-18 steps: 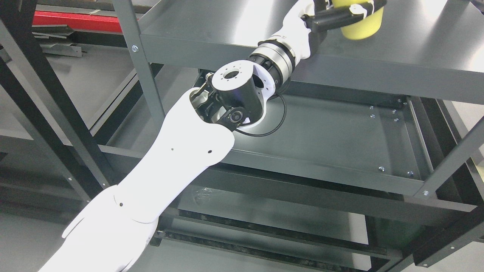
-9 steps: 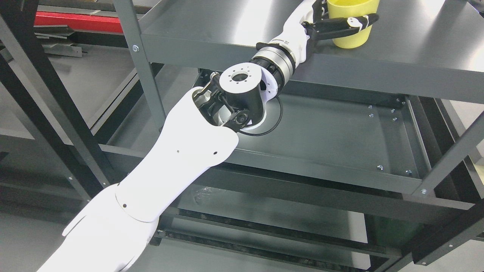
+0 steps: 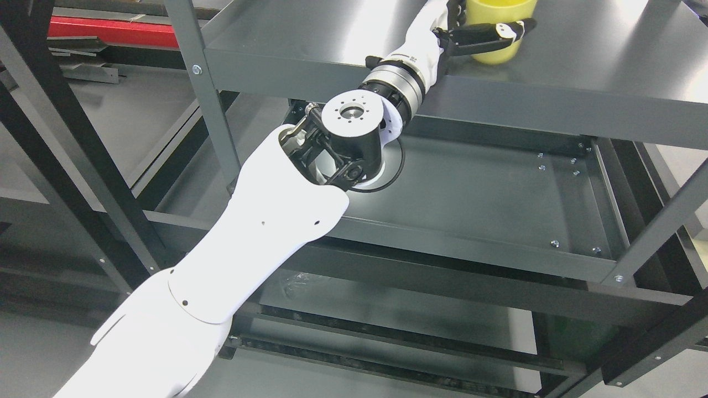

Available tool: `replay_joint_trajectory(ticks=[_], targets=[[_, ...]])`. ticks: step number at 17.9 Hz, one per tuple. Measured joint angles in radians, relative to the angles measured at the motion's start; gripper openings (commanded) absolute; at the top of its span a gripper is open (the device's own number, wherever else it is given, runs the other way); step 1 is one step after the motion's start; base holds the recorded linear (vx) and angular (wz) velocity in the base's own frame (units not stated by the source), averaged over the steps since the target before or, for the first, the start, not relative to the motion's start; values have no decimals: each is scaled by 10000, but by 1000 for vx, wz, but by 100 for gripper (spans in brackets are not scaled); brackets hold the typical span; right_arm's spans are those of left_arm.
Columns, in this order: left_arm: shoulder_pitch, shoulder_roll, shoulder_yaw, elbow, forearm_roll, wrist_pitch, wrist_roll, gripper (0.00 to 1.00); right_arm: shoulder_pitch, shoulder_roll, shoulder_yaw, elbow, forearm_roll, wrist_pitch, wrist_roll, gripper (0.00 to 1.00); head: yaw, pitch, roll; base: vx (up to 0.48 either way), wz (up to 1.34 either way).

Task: Place yellow IKEA cup on middle right shelf
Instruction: 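Lower the cup onto the shelf and open the left hand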

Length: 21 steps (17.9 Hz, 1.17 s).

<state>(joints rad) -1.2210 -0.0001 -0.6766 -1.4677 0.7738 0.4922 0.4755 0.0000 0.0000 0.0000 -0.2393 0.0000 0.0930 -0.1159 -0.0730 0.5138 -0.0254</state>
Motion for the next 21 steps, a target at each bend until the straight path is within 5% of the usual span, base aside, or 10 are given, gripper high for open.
replay_joint_trajectory(ticks=[21], targets=[[362,1,572,-454,-725,-1332,-134,99,0,0,0,0,0,0,0,99,0,0,0,-3,0]])
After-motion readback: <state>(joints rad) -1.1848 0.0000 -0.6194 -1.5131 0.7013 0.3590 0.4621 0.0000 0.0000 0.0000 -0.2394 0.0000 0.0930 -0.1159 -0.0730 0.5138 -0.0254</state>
